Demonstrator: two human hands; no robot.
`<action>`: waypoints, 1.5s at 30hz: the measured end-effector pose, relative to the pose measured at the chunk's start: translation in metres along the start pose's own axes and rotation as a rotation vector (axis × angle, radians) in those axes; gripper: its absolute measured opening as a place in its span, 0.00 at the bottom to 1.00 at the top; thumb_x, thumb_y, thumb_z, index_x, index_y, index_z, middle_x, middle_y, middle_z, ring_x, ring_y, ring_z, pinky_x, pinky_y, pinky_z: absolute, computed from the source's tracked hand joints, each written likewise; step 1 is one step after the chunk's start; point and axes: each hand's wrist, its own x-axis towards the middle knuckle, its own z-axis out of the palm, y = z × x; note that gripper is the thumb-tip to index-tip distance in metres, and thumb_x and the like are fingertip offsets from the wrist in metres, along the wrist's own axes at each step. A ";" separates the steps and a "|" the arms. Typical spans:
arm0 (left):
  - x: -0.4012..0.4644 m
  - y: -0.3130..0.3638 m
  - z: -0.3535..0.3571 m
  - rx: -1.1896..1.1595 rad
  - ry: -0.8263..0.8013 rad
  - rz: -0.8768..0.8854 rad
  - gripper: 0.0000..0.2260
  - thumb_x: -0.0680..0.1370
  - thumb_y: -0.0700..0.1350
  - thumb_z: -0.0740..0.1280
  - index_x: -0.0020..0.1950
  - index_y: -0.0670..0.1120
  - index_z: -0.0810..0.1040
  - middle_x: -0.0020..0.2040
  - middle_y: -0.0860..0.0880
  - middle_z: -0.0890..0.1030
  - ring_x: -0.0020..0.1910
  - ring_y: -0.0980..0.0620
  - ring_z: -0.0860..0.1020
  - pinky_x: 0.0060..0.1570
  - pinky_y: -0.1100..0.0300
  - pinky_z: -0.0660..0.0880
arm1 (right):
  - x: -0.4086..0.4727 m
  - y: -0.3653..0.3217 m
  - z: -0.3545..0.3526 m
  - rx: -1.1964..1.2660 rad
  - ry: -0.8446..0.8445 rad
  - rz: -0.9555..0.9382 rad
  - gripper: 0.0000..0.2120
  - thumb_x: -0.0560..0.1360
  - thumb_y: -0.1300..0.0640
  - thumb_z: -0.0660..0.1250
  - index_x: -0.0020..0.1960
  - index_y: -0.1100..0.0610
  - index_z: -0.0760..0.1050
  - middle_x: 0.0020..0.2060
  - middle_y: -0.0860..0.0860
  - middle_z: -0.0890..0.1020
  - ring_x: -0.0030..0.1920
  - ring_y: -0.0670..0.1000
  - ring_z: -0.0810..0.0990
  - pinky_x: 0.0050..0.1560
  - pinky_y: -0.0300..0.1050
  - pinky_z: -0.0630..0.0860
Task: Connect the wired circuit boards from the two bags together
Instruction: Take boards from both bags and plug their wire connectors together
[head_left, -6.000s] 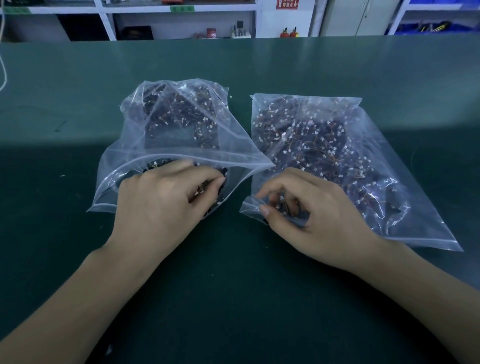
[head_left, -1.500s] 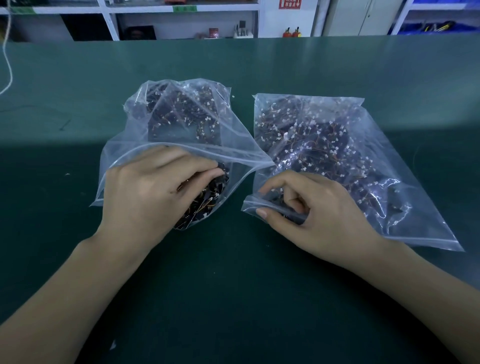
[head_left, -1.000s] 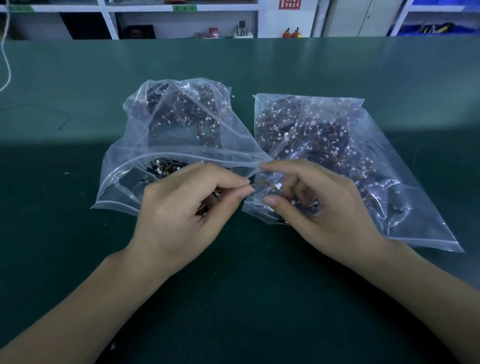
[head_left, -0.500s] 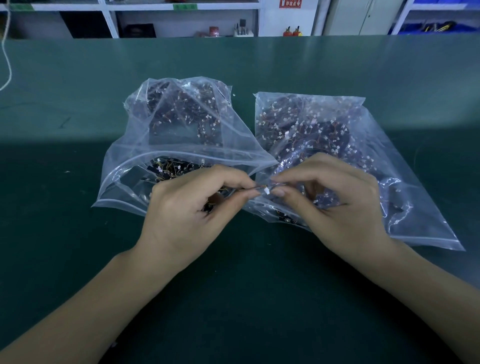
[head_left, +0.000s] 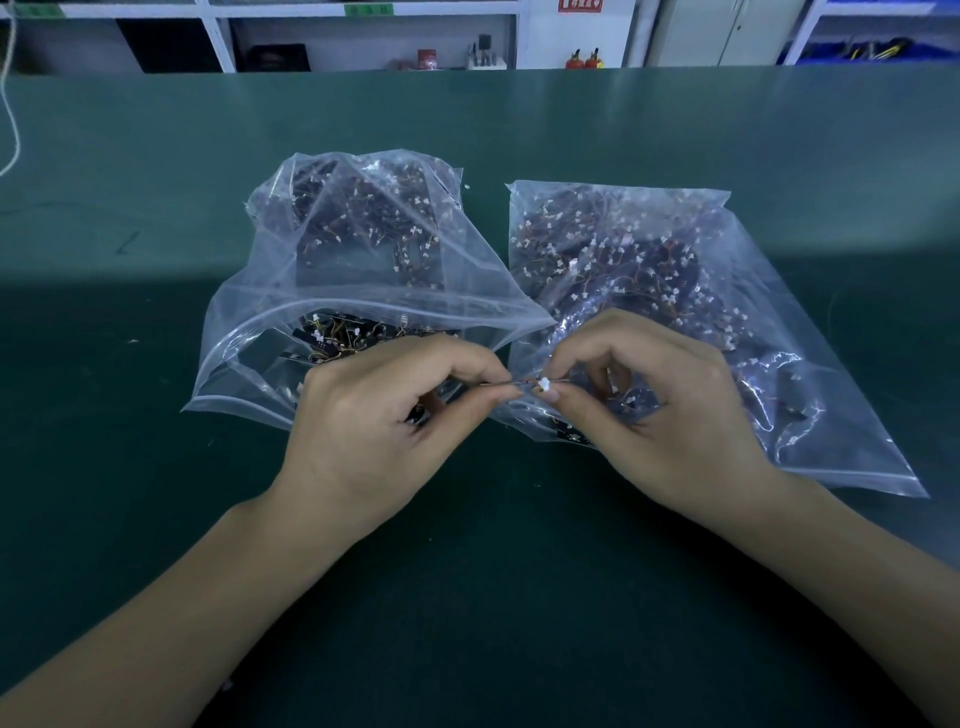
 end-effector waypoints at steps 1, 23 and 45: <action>0.000 0.000 0.000 0.000 -0.002 0.000 0.06 0.80 0.43 0.77 0.48 0.40 0.88 0.44 0.52 0.87 0.42 0.55 0.85 0.39 0.58 0.81 | 0.000 -0.001 0.000 -0.007 0.000 0.000 0.05 0.80 0.58 0.74 0.48 0.59 0.83 0.44 0.40 0.79 0.37 0.49 0.75 0.44 0.35 0.71; 0.002 0.001 -0.002 -0.105 0.094 -0.074 0.04 0.83 0.41 0.74 0.57 0.46 0.86 0.49 0.54 0.87 0.46 0.55 0.86 0.42 0.57 0.81 | -0.004 0.000 0.003 -0.054 -0.059 0.046 0.17 0.78 0.53 0.74 0.64 0.49 0.75 0.47 0.40 0.82 0.39 0.48 0.78 0.47 0.36 0.74; 0.002 0.003 0.010 0.347 -0.054 0.236 0.09 0.81 0.38 0.73 0.43 0.47 0.86 0.37 0.51 0.78 0.35 0.50 0.77 0.29 0.51 0.75 | -0.002 0.005 -0.004 -0.146 0.031 0.005 0.13 0.73 0.63 0.72 0.55 0.52 0.80 0.40 0.42 0.78 0.38 0.49 0.78 0.40 0.43 0.75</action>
